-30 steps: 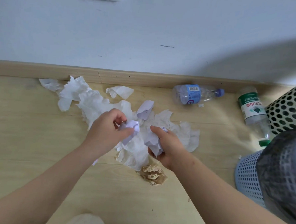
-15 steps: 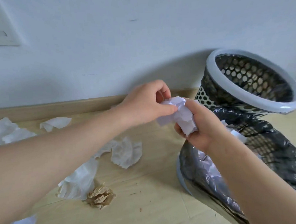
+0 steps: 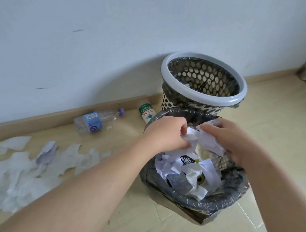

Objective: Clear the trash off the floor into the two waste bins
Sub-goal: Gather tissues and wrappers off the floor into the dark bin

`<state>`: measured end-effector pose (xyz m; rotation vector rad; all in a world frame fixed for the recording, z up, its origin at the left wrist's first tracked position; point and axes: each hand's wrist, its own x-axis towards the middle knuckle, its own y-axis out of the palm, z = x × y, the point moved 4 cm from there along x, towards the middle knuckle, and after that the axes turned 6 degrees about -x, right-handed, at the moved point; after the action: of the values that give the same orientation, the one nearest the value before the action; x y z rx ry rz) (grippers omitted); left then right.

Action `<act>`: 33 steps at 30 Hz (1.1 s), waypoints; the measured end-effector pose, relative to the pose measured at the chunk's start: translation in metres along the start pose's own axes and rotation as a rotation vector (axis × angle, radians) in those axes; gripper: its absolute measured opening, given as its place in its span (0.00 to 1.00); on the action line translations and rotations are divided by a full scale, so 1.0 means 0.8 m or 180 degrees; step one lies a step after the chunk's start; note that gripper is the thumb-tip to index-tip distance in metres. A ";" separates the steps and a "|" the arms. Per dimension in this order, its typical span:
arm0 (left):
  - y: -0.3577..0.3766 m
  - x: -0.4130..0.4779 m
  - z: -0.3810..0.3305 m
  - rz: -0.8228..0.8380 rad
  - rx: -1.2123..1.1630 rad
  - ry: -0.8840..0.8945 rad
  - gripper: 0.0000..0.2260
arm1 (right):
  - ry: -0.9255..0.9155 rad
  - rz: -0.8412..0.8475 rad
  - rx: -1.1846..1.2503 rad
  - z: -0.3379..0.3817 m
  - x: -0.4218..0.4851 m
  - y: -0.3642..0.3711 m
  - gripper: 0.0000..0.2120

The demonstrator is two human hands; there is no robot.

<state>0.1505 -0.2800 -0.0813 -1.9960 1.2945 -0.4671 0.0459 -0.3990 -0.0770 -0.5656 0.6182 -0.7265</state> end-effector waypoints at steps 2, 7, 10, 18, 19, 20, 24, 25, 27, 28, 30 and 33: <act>0.013 0.002 0.000 0.0284 0.0206 0.0000 0.12 | -0.0089 0.0057 -0.0432 -0.004 0.000 -0.006 0.13; 0.028 0.001 -0.012 0.0694 0.0263 0.0069 0.19 | -0.0387 0.0322 -0.1081 0.001 -0.002 -0.005 0.11; 0.008 -0.001 -0.007 0.0477 0.0236 0.0030 0.17 | -0.0543 0.0184 -0.0878 0.016 -0.003 0.004 0.09; -0.089 -0.039 0.050 -0.0184 0.0418 -0.0265 0.11 | -0.1129 0.0160 -0.0302 0.100 -0.020 0.072 0.06; -0.105 -0.052 0.069 -0.0251 0.0383 -0.0392 0.10 | -0.1194 0.0222 -0.0268 0.116 -0.022 0.094 0.06; -0.113 -0.059 0.080 -0.0284 0.0345 -0.0488 0.10 | -0.1248 0.0252 -0.0230 0.126 -0.025 0.107 0.06; -0.144 -0.104 0.156 -0.0356 0.0319 -0.0949 0.10 | -0.1368 0.0744 -0.0077 0.171 -0.036 0.211 0.06; -0.147 -0.113 0.175 -0.0401 0.0312 -0.1070 0.09 | -0.1324 0.0890 -0.0072 0.175 -0.038 0.235 0.08; -0.154 -0.139 0.225 -0.0518 0.0315 -0.1316 0.08 | -0.1227 0.1161 -0.0179 0.177 -0.040 0.293 0.09; -0.155 -0.150 0.248 -0.0553 0.0356 -0.1424 0.08 | -0.1171 0.1244 -0.0271 0.173 -0.040 0.314 0.09; -0.155 -0.179 0.298 -0.0589 0.0405 -0.1729 0.08 | -0.1050 0.1395 -0.0523 0.163 -0.039 0.352 0.05; -0.152 -0.217 0.361 -0.0749 0.0411 -0.2090 0.11 | -0.0804 0.1543 -0.0700 0.148 -0.040 0.395 0.08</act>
<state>0.3348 0.0105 -0.1798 -1.9592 0.6139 0.0158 0.2440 -0.1498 -0.1945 -0.6654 0.5717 -0.1277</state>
